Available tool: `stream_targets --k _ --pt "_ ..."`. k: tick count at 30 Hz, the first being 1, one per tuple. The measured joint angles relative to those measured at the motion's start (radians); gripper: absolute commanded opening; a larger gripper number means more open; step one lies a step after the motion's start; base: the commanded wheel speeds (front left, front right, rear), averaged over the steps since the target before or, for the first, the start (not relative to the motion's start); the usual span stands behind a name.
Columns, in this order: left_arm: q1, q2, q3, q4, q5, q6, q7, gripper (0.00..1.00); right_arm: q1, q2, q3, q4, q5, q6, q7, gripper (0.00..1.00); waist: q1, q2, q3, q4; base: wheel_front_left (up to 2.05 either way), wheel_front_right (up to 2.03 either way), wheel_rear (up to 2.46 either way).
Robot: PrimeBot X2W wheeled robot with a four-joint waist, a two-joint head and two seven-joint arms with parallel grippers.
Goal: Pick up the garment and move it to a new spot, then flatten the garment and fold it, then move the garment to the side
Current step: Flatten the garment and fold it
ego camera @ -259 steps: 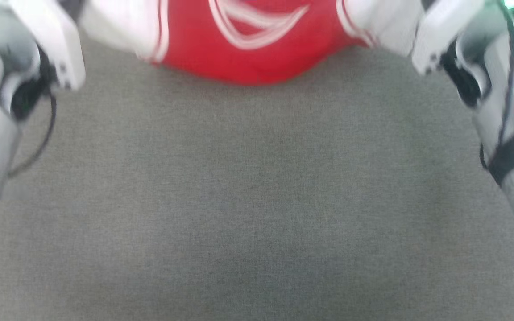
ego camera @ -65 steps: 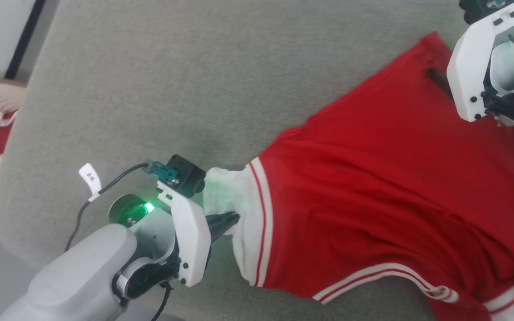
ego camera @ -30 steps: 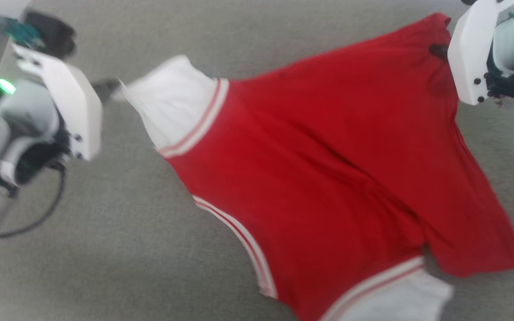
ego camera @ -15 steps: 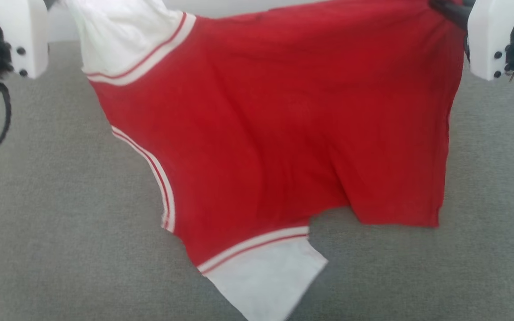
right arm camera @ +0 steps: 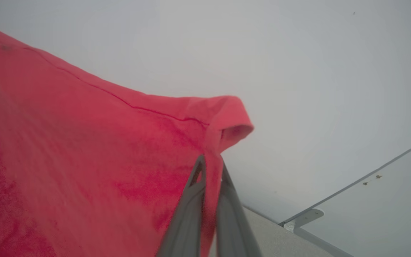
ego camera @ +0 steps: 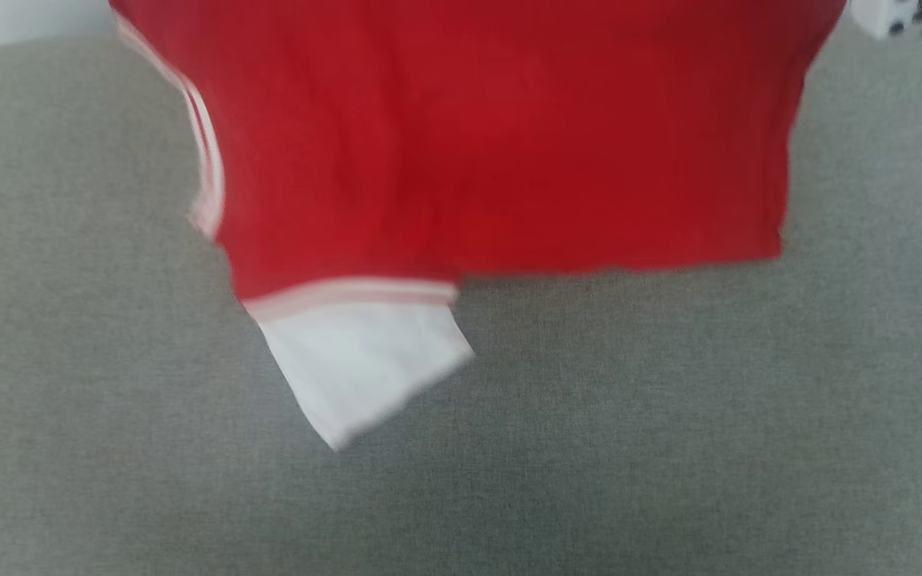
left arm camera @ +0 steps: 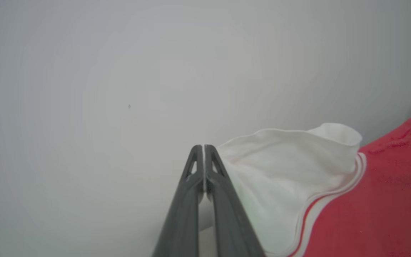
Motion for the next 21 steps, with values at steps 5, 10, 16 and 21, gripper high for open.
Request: stream_targets --k 5,10,16,21 --pt "-0.141 -0.058 0.016 0.126 0.069 -0.002 -0.162 0.0 -0.088 0.056 -0.029 0.104 -0.1 0.0 -0.136 0.0 0.0 0.0 0.066 -0.004 0.0 0.0 0.0" --pt "-0.277 -0.095 0.029 0.22 0.147 -0.003 -0.386 0.0 -0.187 0.102 -0.065 0.208 -0.239 0.0 -0.342 0.0 0.0 0.0 0.127 -0.003 0.0 0.0 0.0" --pt "-0.353 -0.139 0.046 0.329 0.187 -0.01 -0.607 0.0 -0.257 0.15 -0.099 0.329 -0.398 0.0 -0.524 0.0 0.0 0.0 0.162 0.011 0.0 0.0 0.0" --pt "-0.314 -0.16 0.014 0.404 0.173 -0.093 -0.625 0.0 -0.238 0.172 -0.052 0.418 -0.402 0.0 -0.524 0.0 0.0 0.0 0.159 0.028 0.0 0.0 0.0"
